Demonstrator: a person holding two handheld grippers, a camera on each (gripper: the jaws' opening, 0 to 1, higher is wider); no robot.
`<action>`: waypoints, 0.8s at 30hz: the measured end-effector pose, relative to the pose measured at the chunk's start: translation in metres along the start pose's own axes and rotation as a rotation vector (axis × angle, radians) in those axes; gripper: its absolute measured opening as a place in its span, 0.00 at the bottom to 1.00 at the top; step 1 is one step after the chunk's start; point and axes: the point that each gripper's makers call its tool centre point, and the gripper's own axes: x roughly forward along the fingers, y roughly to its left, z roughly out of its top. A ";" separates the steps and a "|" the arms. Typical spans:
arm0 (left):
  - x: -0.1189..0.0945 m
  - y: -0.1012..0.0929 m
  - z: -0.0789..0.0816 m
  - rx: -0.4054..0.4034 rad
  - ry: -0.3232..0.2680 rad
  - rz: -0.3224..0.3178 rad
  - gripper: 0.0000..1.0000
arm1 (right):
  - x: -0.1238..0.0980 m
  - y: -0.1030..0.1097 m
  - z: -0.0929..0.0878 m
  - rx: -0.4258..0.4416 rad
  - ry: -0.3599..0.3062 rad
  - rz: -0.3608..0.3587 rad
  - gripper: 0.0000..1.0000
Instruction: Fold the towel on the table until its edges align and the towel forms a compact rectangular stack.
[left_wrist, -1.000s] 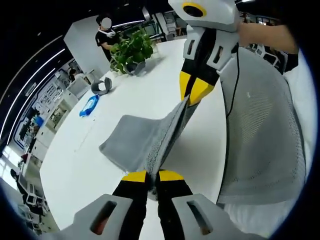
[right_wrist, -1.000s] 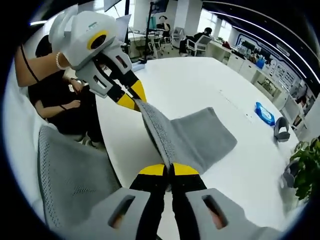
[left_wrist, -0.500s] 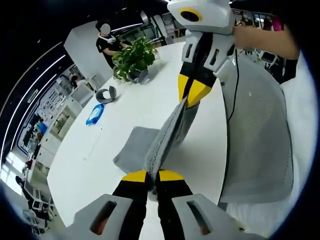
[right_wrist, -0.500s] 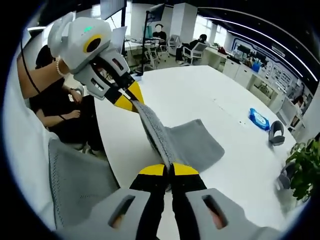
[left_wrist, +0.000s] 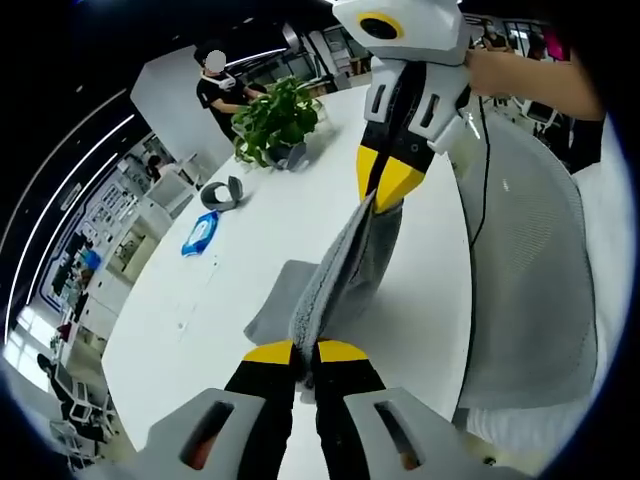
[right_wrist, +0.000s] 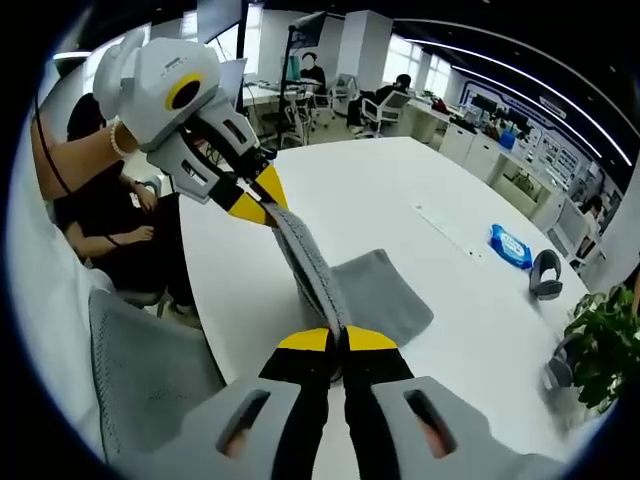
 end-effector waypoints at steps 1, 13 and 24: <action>0.001 0.001 0.000 -0.003 0.001 -0.002 0.06 | 0.002 -0.003 0.000 0.003 0.004 0.001 0.01; 0.034 0.020 0.000 -0.073 0.017 -0.035 0.06 | 0.022 -0.033 -0.005 0.020 0.048 0.026 0.01; 0.070 0.040 -0.005 -0.129 0.073 -0.025 0.06 | 0.049 -0.065 -0.010 0.048 0.080 0.025 0.01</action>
